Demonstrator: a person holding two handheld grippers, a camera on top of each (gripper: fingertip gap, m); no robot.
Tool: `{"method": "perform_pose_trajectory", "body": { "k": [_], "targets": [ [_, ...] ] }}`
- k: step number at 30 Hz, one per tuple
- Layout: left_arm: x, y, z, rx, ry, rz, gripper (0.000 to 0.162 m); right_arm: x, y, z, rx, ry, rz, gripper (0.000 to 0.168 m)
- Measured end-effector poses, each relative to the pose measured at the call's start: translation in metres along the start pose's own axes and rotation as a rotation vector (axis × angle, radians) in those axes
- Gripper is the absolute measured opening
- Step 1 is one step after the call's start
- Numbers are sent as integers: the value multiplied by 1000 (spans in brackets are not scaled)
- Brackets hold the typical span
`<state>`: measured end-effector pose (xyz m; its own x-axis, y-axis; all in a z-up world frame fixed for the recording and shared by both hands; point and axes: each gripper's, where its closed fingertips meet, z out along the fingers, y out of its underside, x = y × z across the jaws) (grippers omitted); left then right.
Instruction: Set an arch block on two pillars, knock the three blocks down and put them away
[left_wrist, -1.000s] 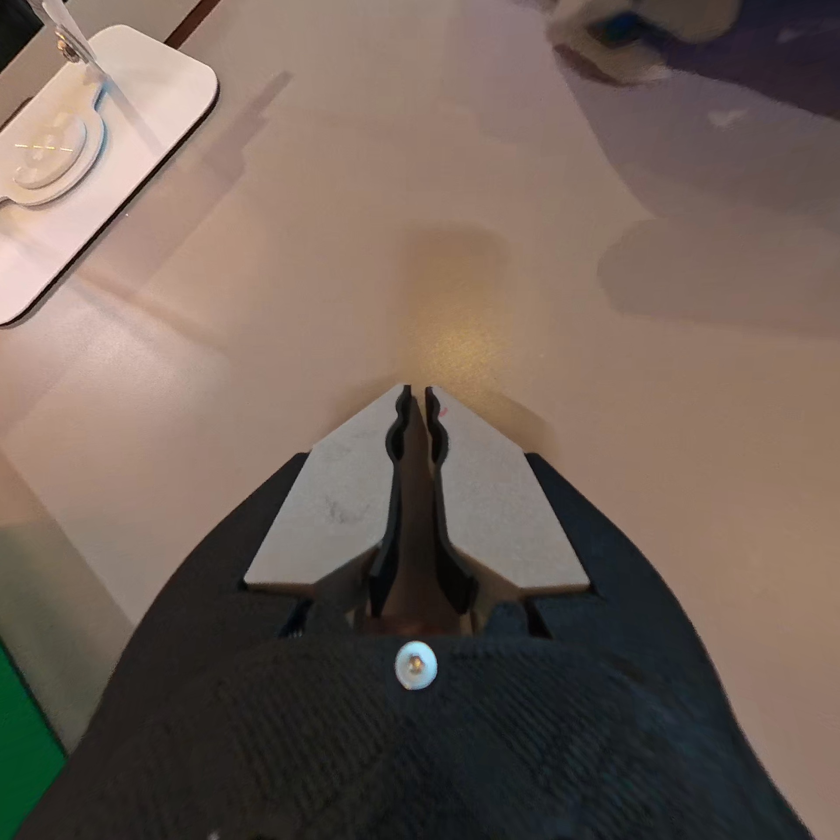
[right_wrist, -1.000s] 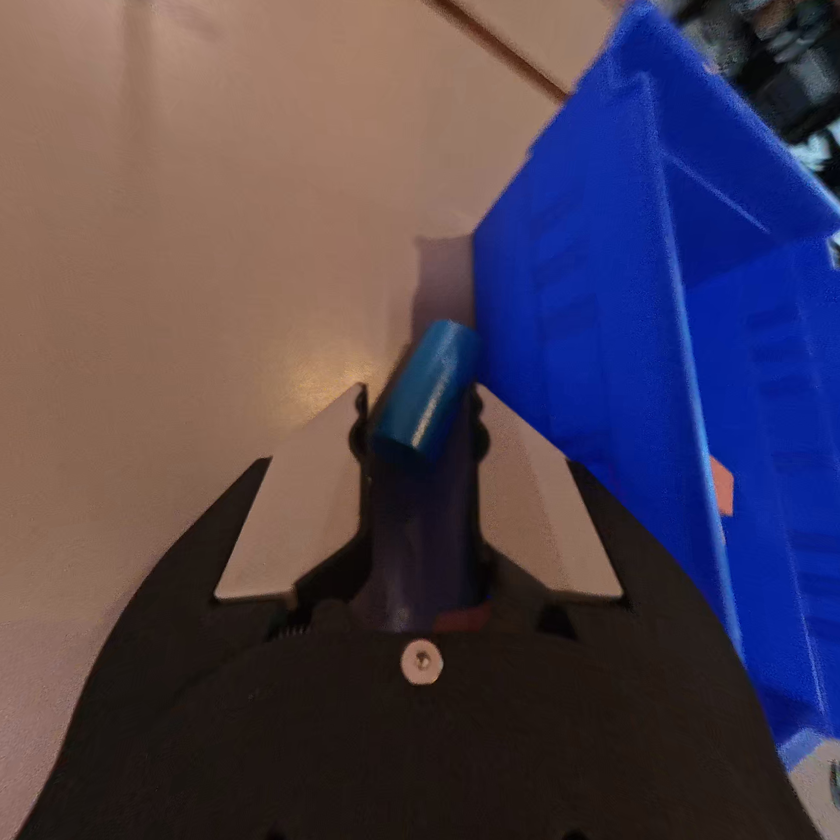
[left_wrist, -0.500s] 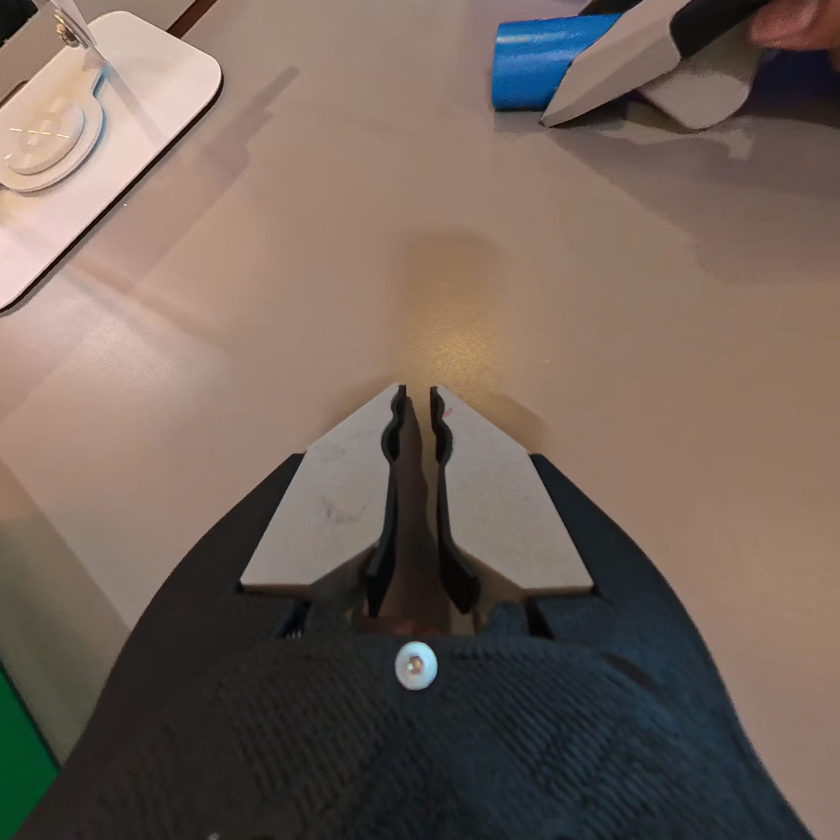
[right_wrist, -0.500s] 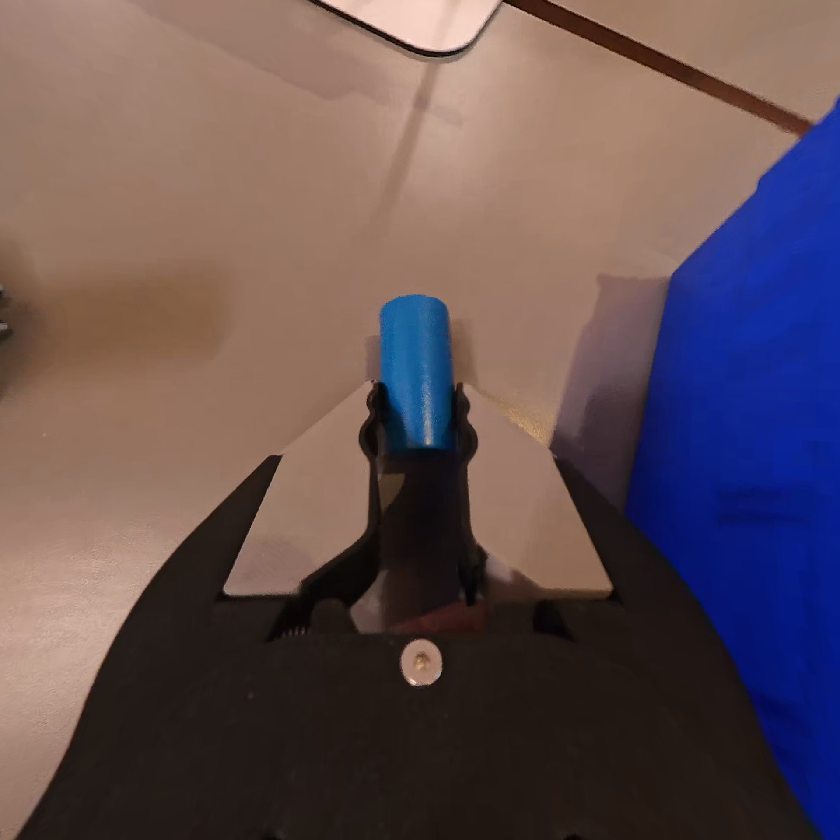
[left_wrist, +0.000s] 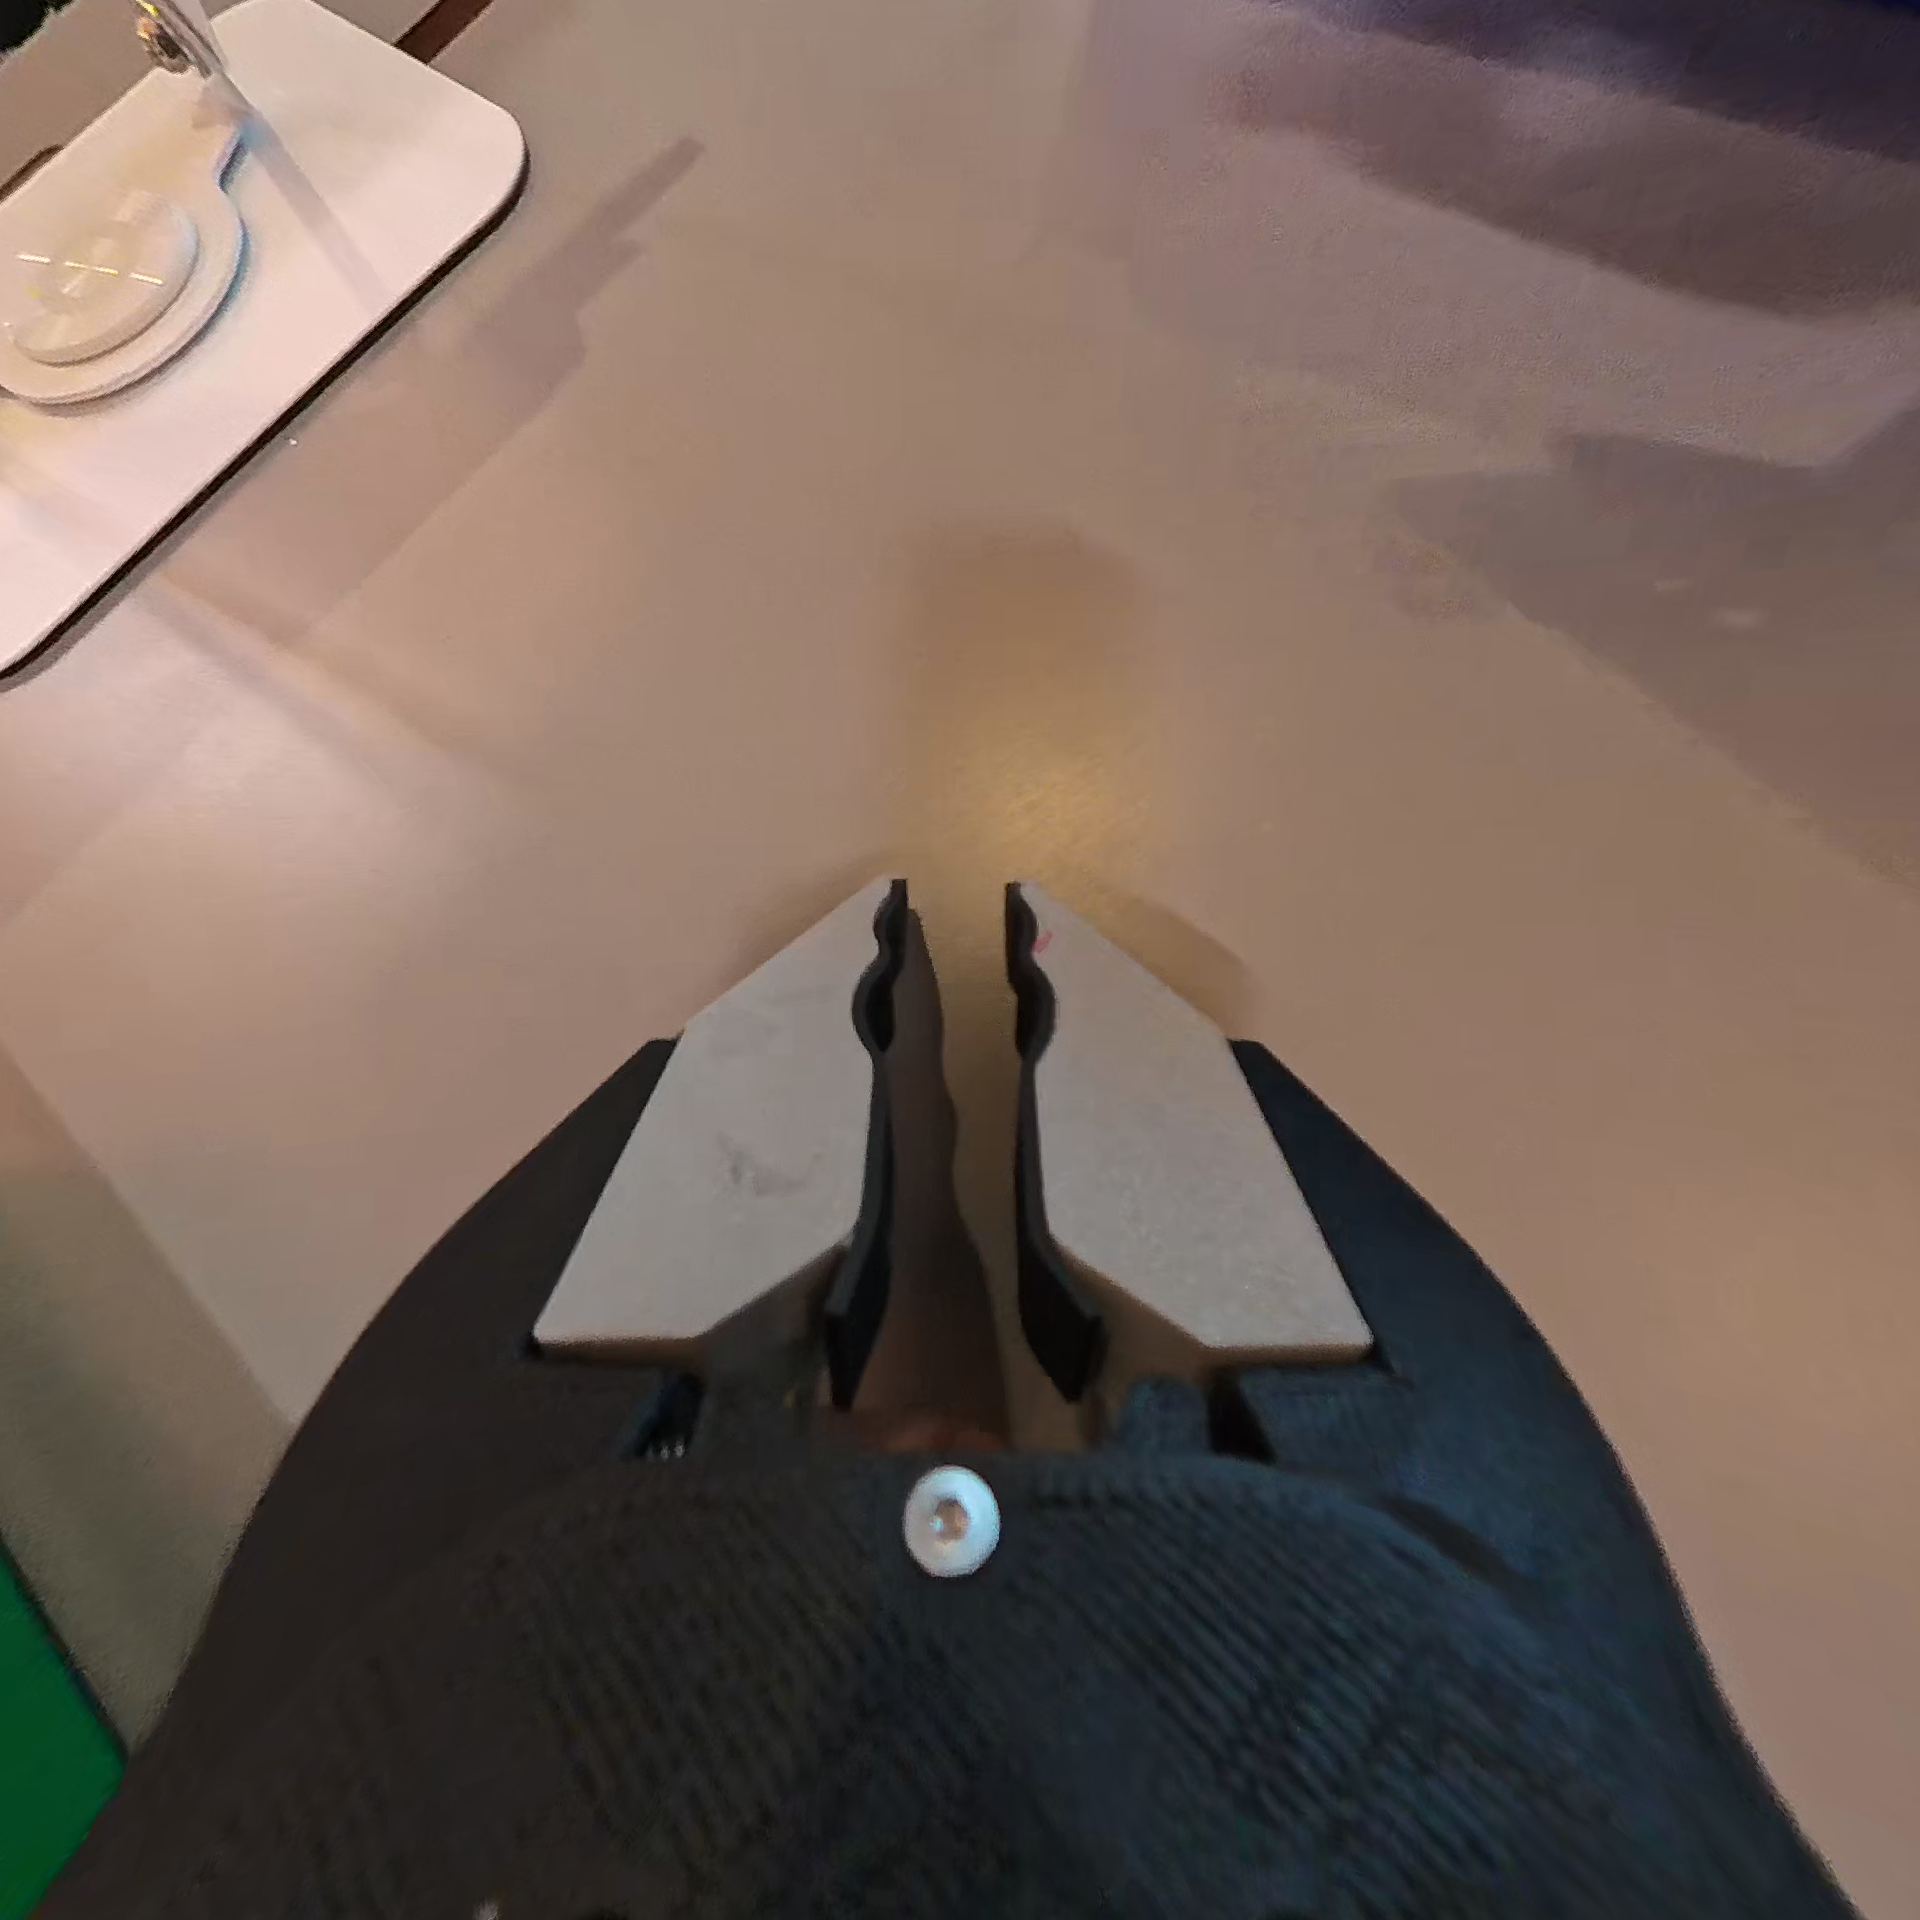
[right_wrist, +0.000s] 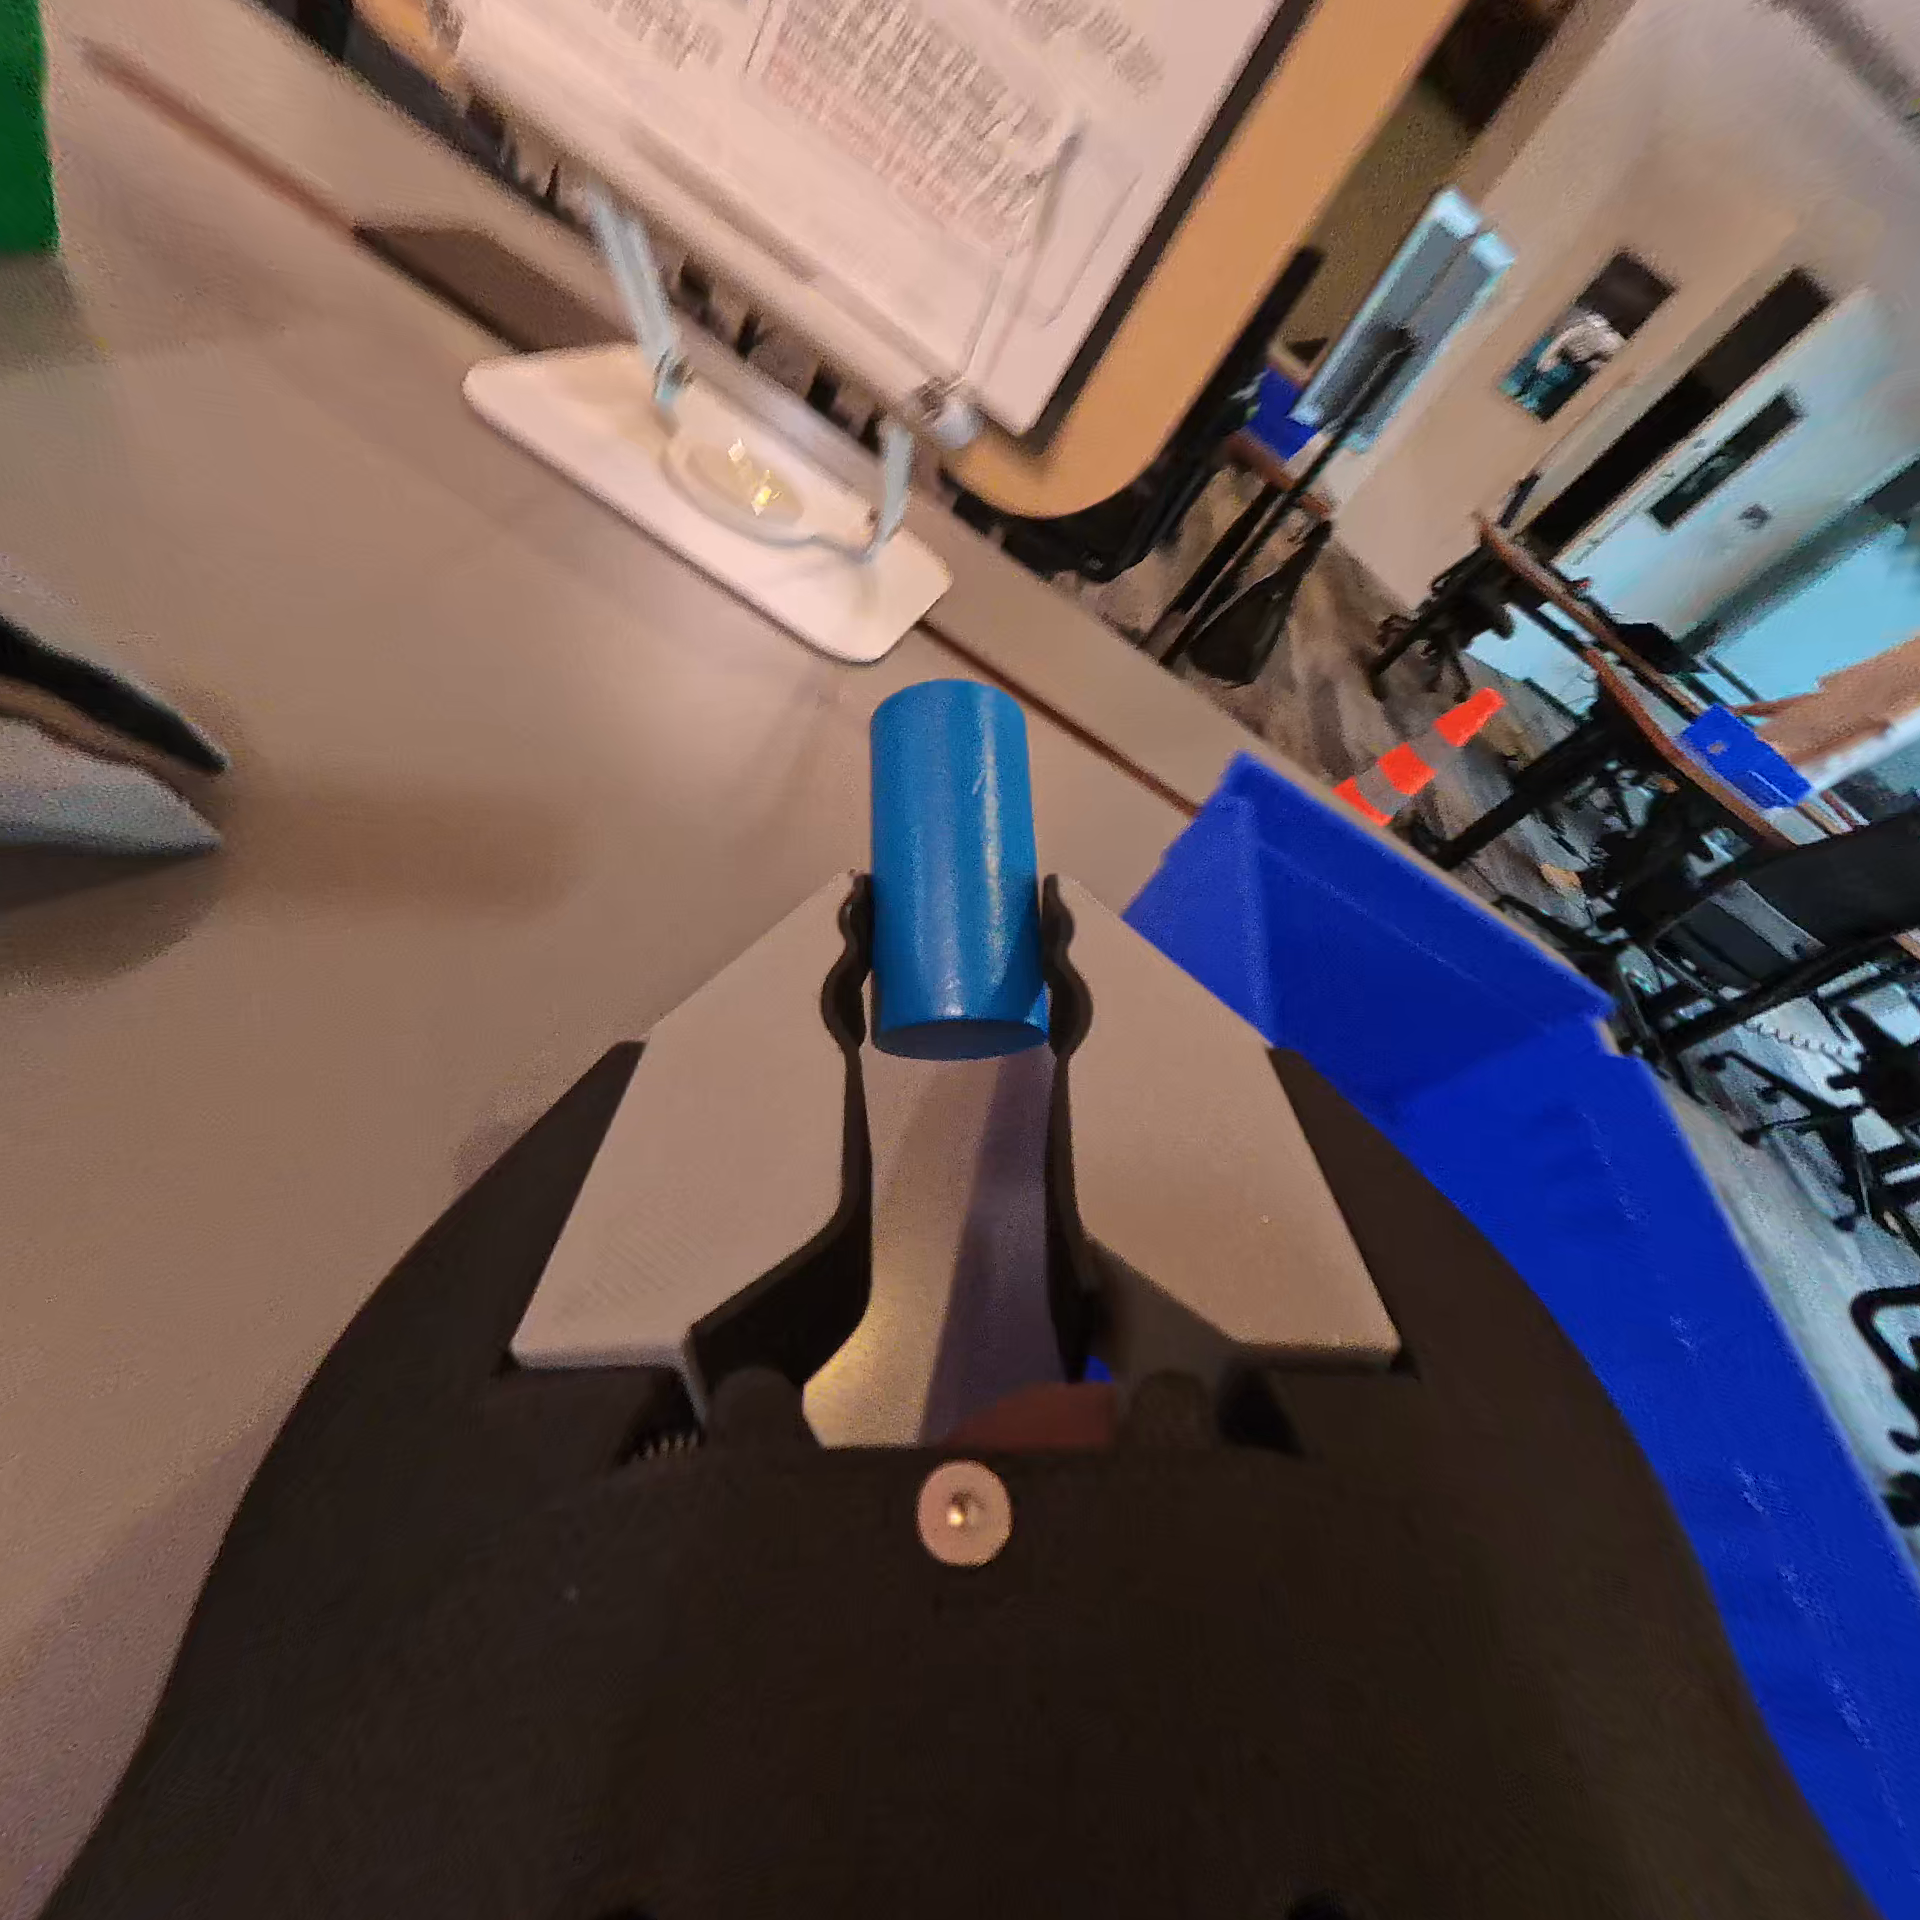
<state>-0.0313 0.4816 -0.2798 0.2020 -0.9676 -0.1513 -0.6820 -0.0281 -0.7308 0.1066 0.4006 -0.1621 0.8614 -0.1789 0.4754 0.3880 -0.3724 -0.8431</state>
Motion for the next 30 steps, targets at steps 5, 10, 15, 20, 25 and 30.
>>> {"method": "perform_pose_trajectory", "body": {
  "k": [5, 10, 15, 20, 25, 30],
  "targets": [
    [0, -1, 0, 1, 2, 2, 17, 91, 0, -25, -24, 105, 143, 30],
    [5, 0, 0, 3, 48, -2, 12, 133, 59, 12, -305, 81, 192, 45],
    [3, 0, 0, 2, 78, -51, 20, 108, 13, 4, -110, 7, 217, 45],
    [3, 0, 0, 3, 72, -40, 21, 13, -30, -15, 101, -211, 196, 48],
    [1, 0, 0, 4, 72, -59, 27, -37, -9, -10, 189, -174, 91, 46],
    [5, 1, -14, 25, -2, -78, 58, -41, -19, -29, 297, -211, 107, 50]
  ]
}}
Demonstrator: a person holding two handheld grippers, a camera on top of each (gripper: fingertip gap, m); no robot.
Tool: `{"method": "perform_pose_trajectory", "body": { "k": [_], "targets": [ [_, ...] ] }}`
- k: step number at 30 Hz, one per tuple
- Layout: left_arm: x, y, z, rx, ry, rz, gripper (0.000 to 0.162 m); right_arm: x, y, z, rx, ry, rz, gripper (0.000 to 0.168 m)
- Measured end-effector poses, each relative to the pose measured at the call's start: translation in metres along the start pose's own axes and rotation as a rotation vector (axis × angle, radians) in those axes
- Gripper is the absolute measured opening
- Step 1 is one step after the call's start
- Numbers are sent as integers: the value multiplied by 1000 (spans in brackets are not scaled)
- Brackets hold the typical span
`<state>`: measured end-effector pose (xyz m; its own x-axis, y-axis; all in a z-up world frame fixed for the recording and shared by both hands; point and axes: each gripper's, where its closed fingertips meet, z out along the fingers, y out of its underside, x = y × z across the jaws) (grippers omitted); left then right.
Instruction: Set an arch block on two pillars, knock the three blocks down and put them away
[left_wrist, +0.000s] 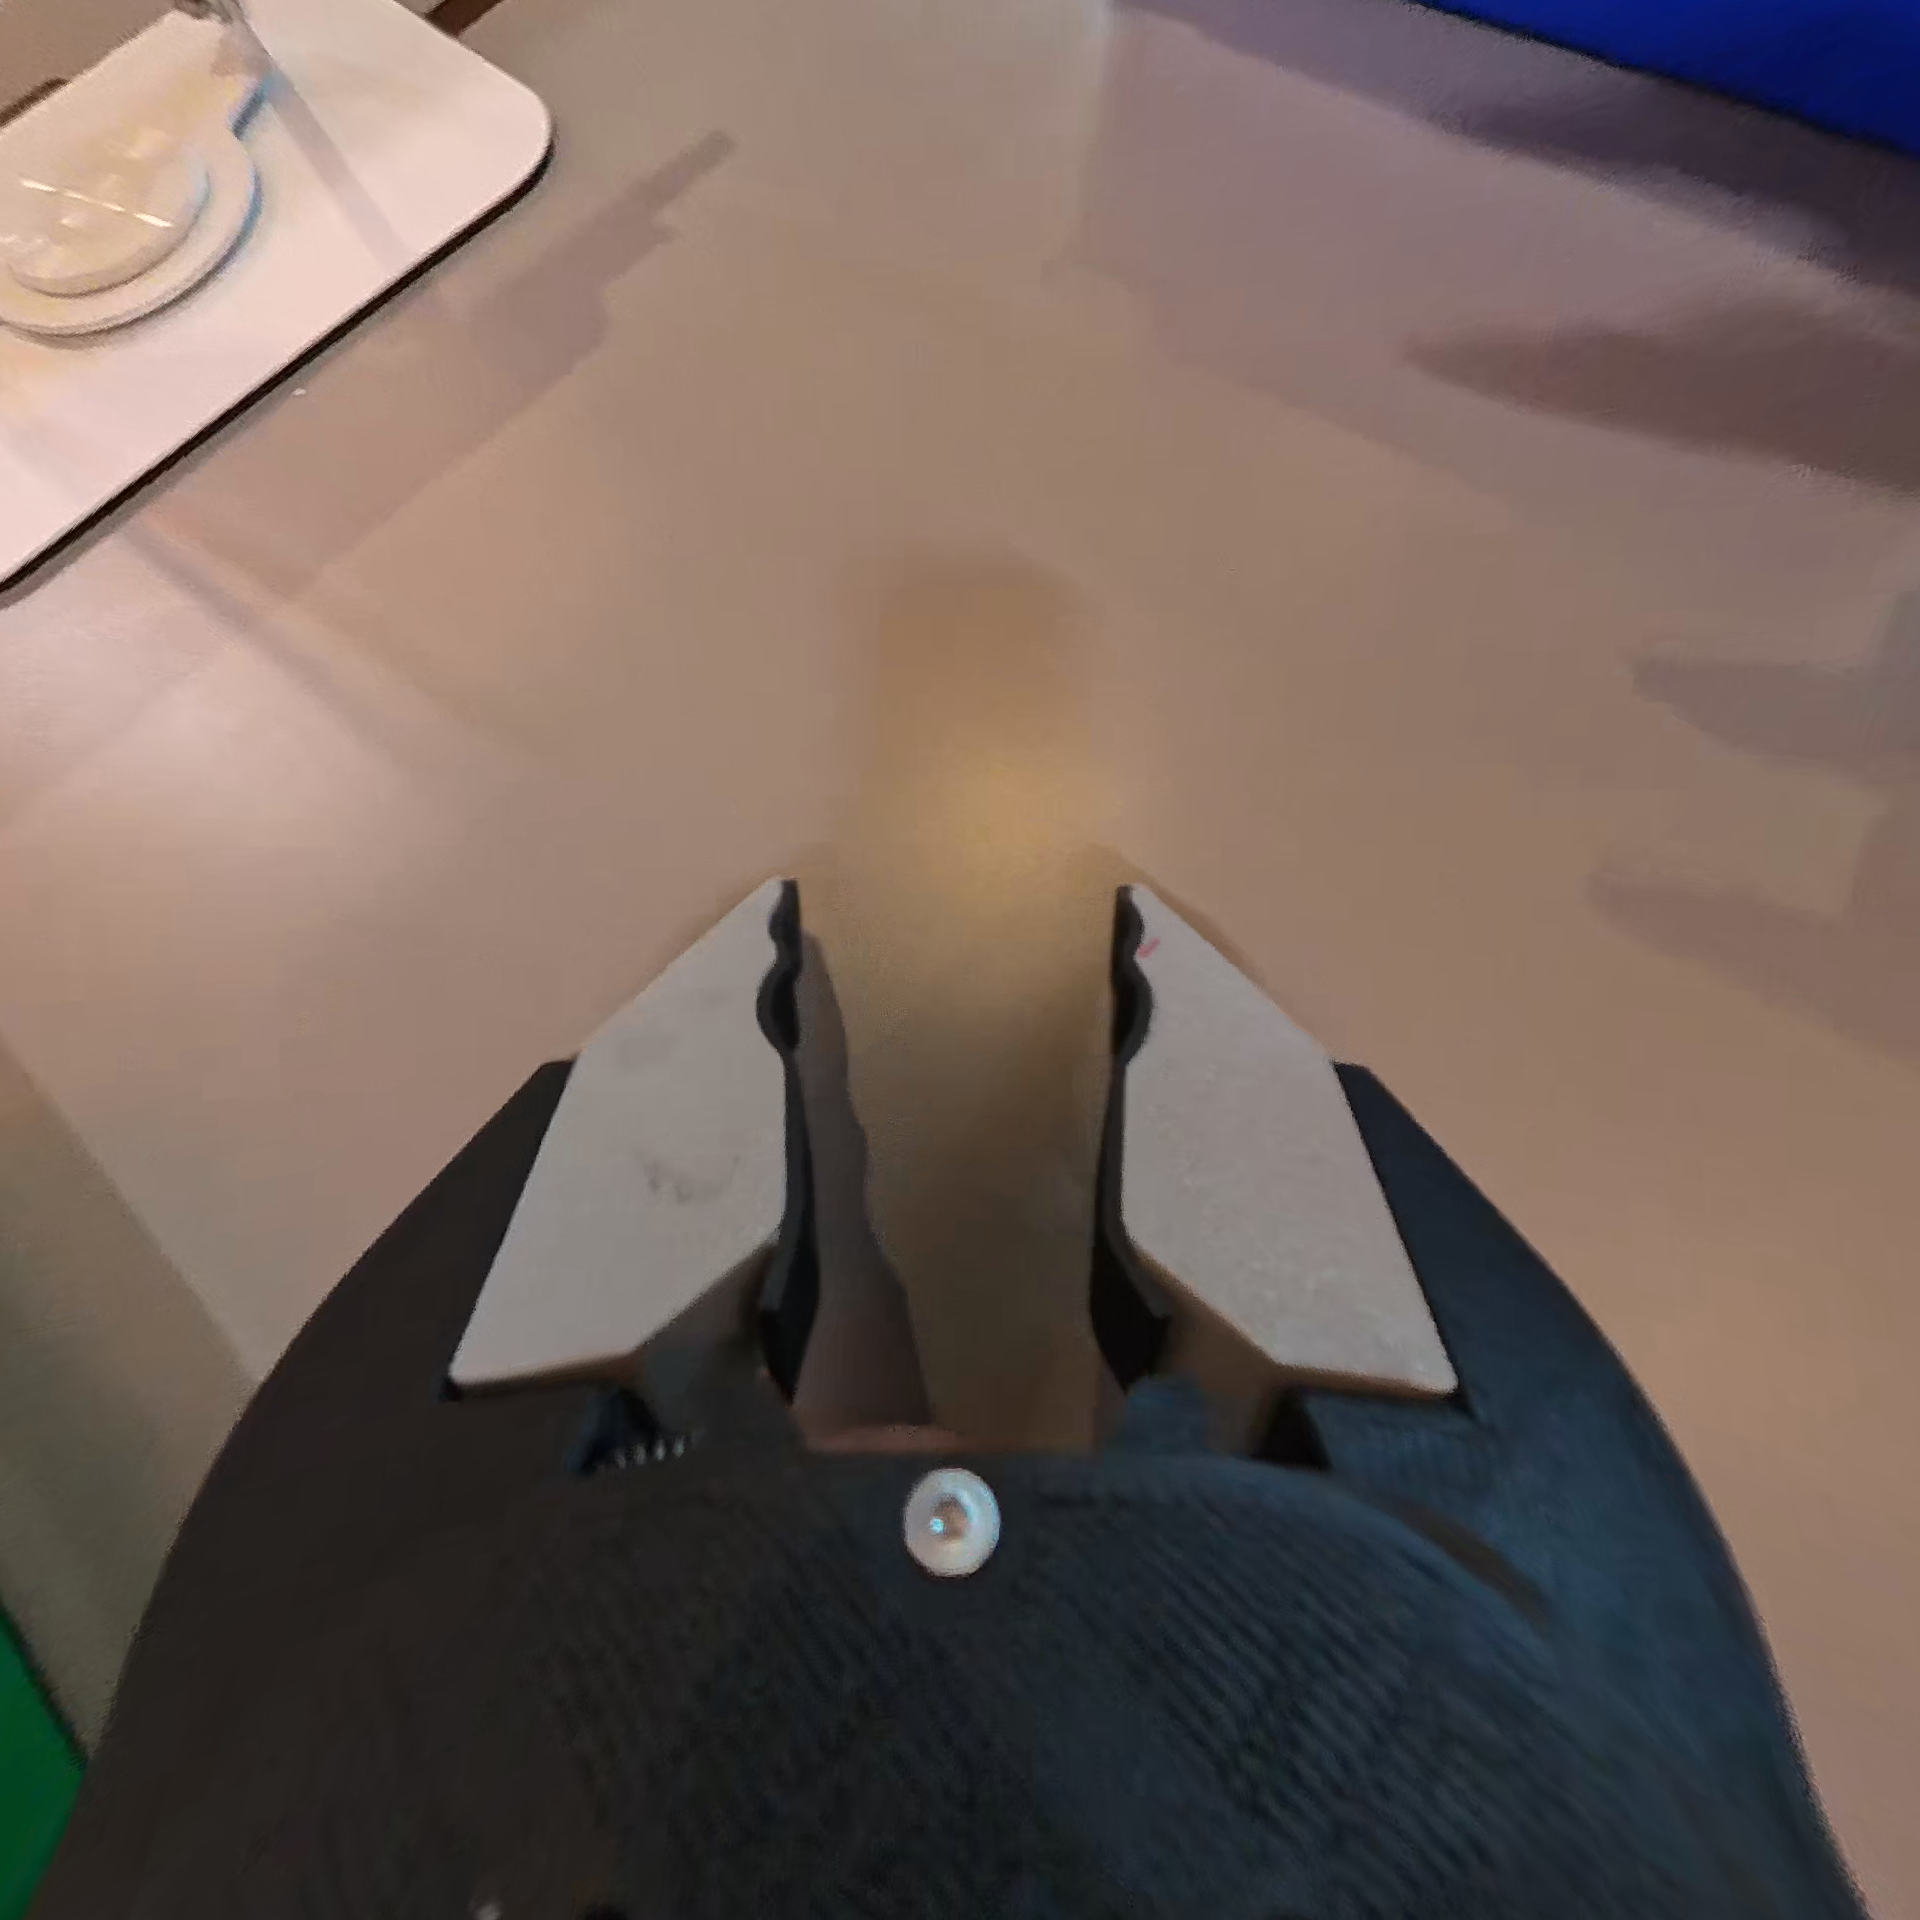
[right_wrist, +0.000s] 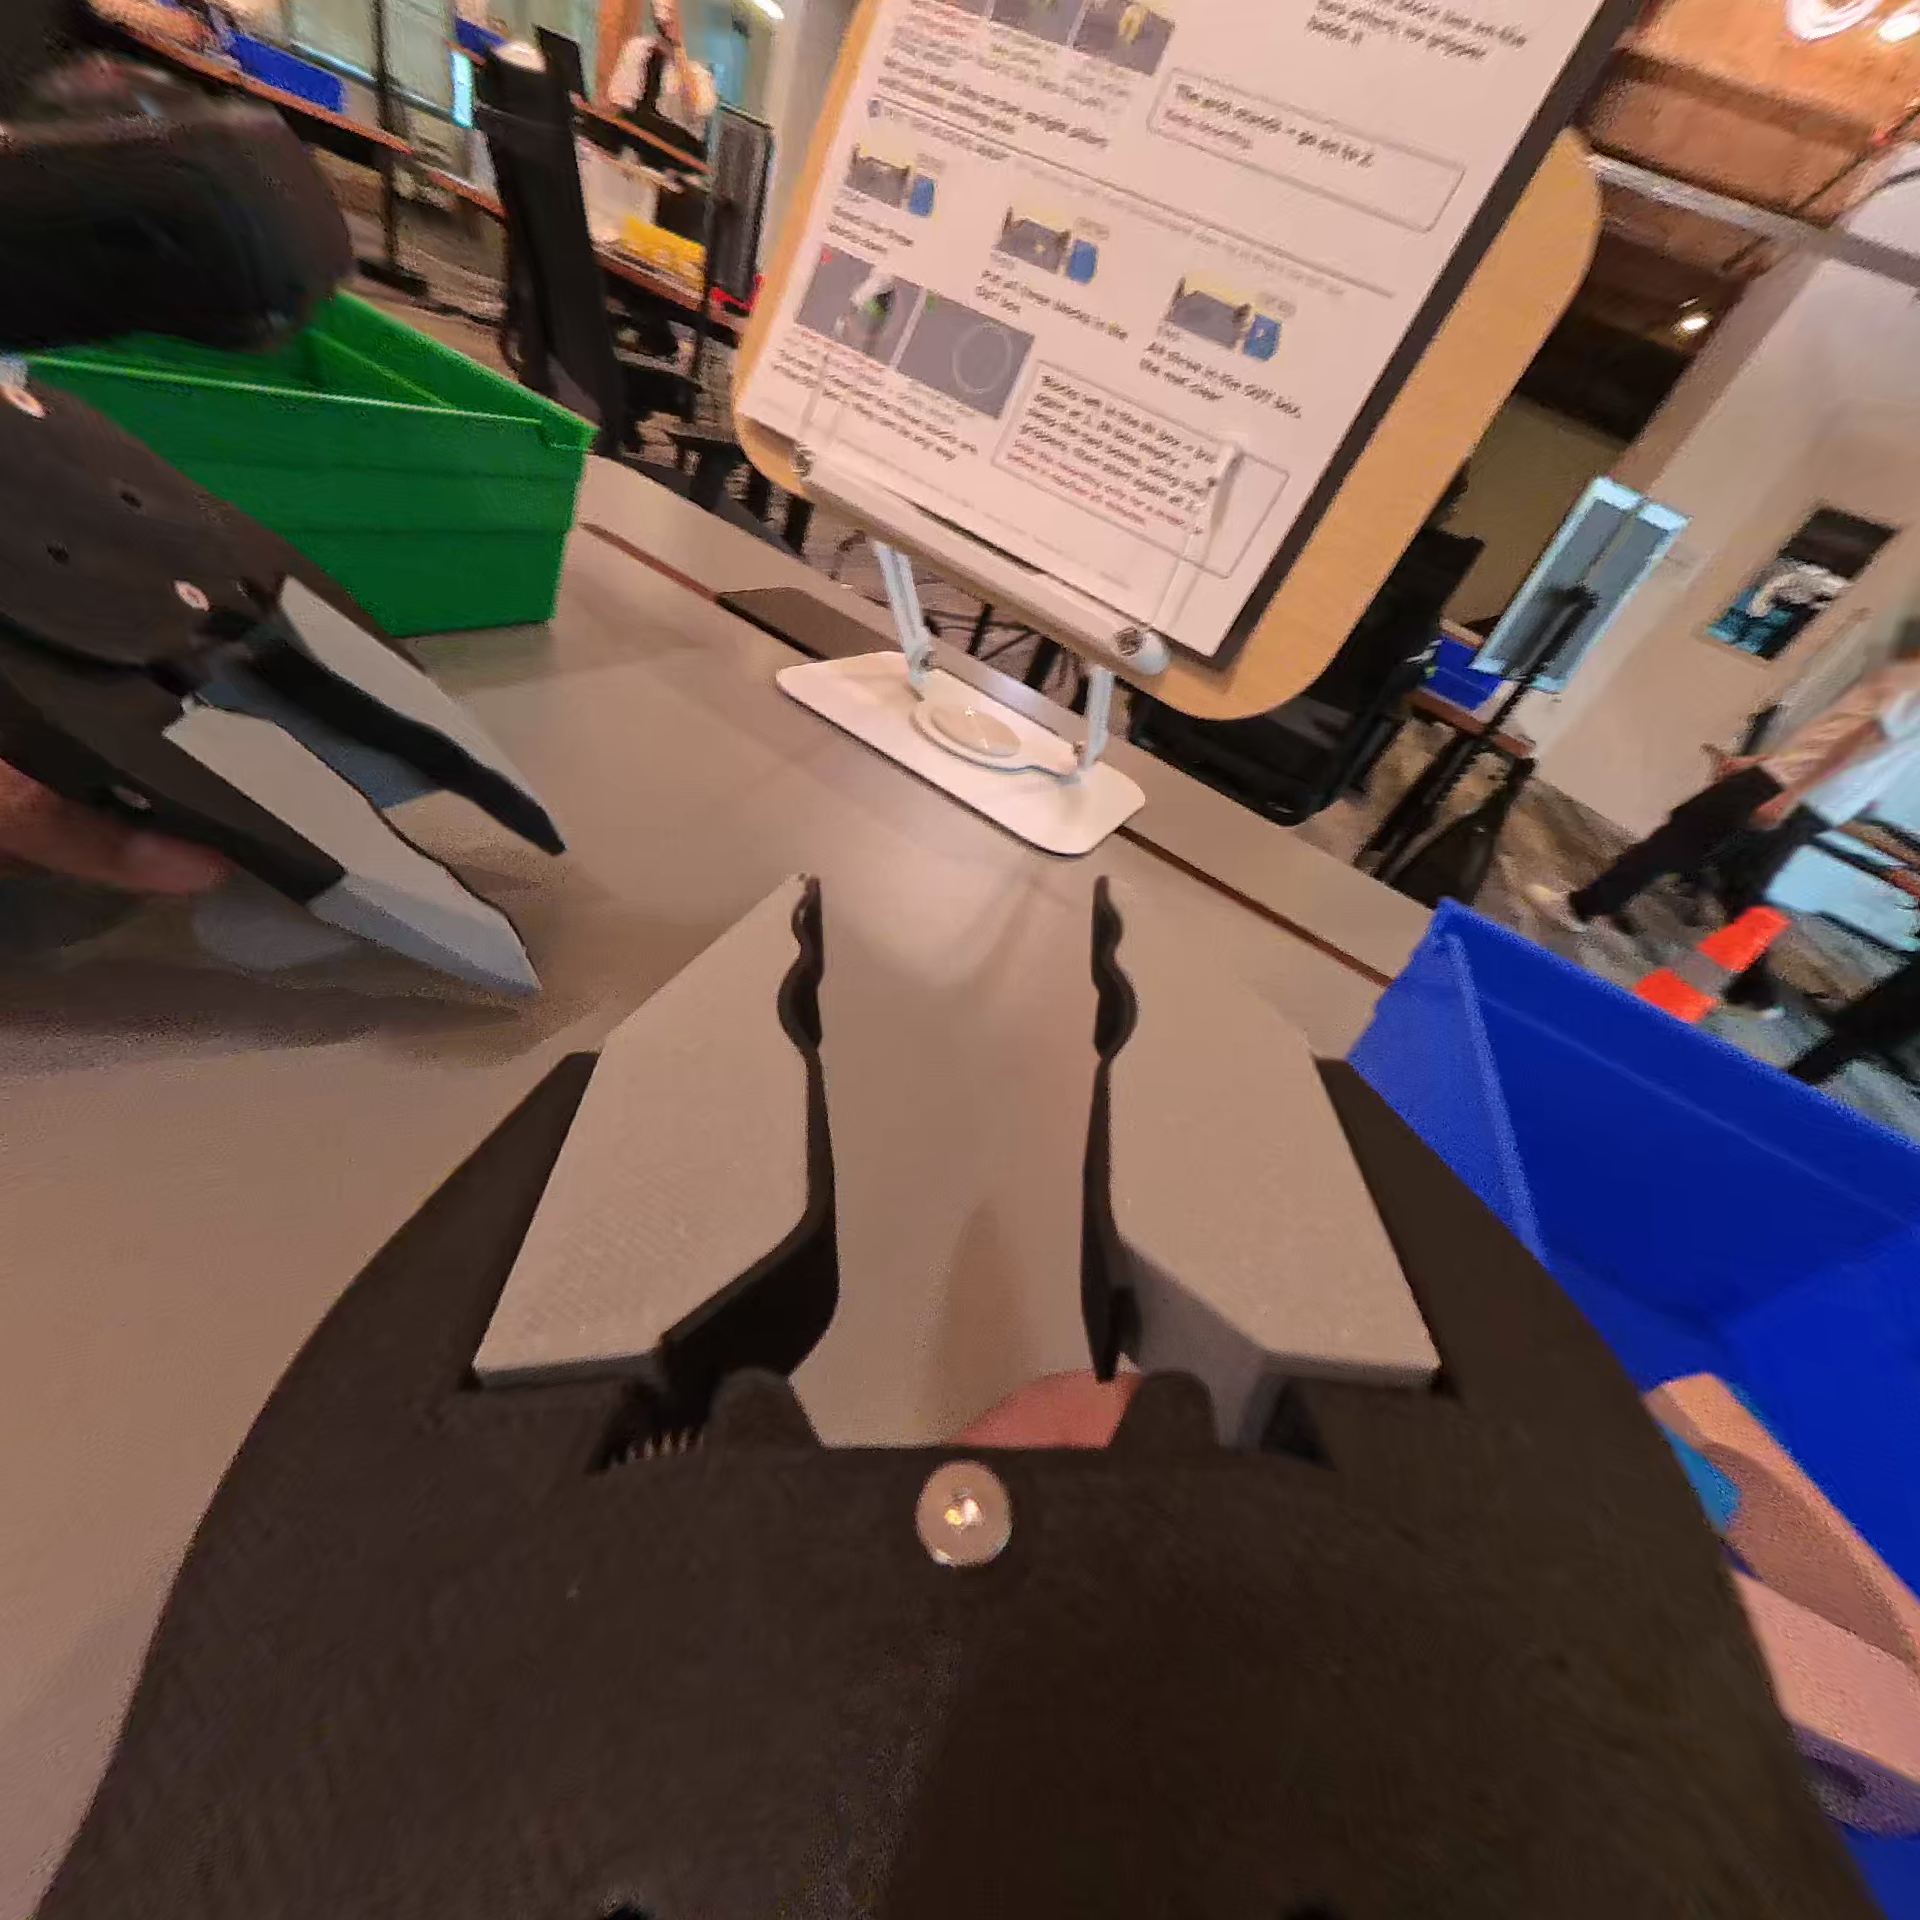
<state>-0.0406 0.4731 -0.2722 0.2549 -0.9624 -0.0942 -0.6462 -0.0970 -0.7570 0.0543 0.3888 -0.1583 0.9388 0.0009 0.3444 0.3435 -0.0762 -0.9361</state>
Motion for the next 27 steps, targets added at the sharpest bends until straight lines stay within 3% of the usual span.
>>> {"method": "perform_pose_trajectory", "body": {
  "k": [3, 6, 12, 15, 18, 22, 24, 27],
  "targets": [
    [20, -5, -41, 100, -43, -20, 66, -9, 13, -6, -37, -45, -3, 56],
    [31, -2, -98, 201, -96, -89, 58, -11, 13, -22, -17, -54, 24, 63],
    [-20, 33, -205, 310, -394, -232, 72, 33, 0, -75, 63, 108, 2, 68],
    [-51, 59, -208, 277, -469, -292, 73, 69, 11, -104, 32, 200, 47, 65],
    [-78, 83, -187, 195, -513, -371, 94, 97, 38, -119, -92, 260, 125, 84],
    [-78, 78, -157, 194, -439, -407, 90, 99, 73, -125, -209, 238, 230, 105],
    [-93, 85, -150, 121, -529, -344, 73, 97, 83, -122, -240, 228, 249, 109],
    [-114, 85, -152, 60, -625, -231, 25, 106, 94, -105, -294, 258, 220, 108]
  ]
}}
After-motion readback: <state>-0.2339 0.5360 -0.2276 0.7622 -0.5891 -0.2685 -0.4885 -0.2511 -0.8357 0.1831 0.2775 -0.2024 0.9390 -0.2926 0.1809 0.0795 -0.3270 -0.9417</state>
